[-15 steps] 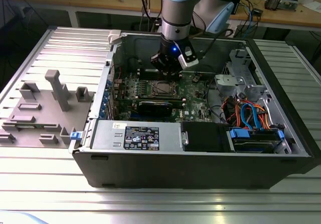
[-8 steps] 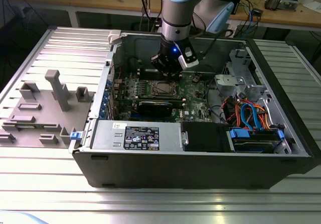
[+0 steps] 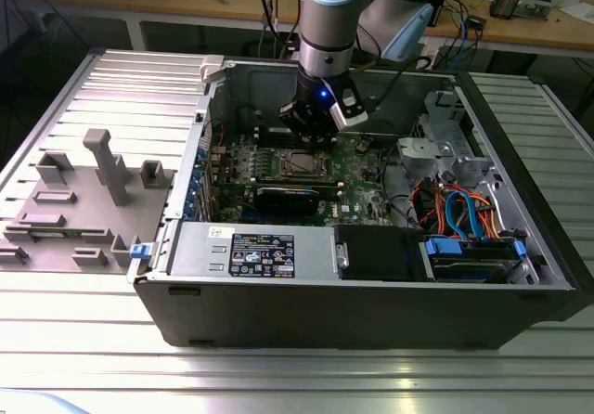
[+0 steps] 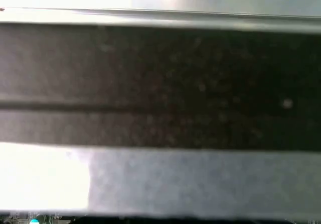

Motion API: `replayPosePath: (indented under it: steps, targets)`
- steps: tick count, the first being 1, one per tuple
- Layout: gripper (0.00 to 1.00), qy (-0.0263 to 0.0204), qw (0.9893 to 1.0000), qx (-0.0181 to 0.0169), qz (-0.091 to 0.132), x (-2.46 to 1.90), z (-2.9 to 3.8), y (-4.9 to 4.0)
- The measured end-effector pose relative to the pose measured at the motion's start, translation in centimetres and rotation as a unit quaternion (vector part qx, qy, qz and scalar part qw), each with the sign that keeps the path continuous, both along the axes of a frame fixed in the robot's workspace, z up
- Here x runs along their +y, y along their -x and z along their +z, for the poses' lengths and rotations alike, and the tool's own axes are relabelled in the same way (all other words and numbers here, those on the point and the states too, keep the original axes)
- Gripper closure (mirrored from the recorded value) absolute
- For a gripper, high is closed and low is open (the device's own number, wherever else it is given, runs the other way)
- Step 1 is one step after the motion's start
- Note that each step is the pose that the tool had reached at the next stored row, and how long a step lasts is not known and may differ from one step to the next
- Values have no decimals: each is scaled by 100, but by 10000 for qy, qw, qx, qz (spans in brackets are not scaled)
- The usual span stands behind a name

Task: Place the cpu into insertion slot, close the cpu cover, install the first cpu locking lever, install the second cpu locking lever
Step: 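Install the first cpu locking lever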

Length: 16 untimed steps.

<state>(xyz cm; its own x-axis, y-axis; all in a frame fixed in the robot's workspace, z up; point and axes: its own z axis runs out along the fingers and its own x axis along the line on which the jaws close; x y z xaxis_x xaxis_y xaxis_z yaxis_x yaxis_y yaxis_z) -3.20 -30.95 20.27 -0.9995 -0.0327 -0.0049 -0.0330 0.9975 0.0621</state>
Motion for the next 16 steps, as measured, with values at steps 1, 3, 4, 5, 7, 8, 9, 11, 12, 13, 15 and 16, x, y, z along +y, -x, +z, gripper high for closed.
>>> replayPosePath:
  steps: [1, 3, 4, 5, 7, 8, 9, 11, 12, 13, 15, 16]
  targets:
    - [89, 0, 10000, 0, 0, 0, -5, -1]
    - [89, -1, 10000, 0, 0, 0, -15, -4]
    - [89, 0, 10000, 0, 0, 0, -18, -4]
    - [89, 0, 10000, 0, 0, 0, -20, -5]
    - [89, -11, 10000, 1, 0, 0, -22, -6]
    - [89, -22, 10000, 0, 0, 0, -23, -5]
    - [89, -29, 10000, 0, 0, 0, -24, -5]
    - [89, -42, 10000, 0, 0, 0, -24, -6]
    - [89, -49, 10000, 1, 0, 0, -23, -6]
    - [89, -53, 10000, 0, 0, 1, -22, -6]
    - [89, -57, 10000, -2, 0, 1, -7, -6]
    - [89, -59, 10000, -3, 0, 3, 8, -7]
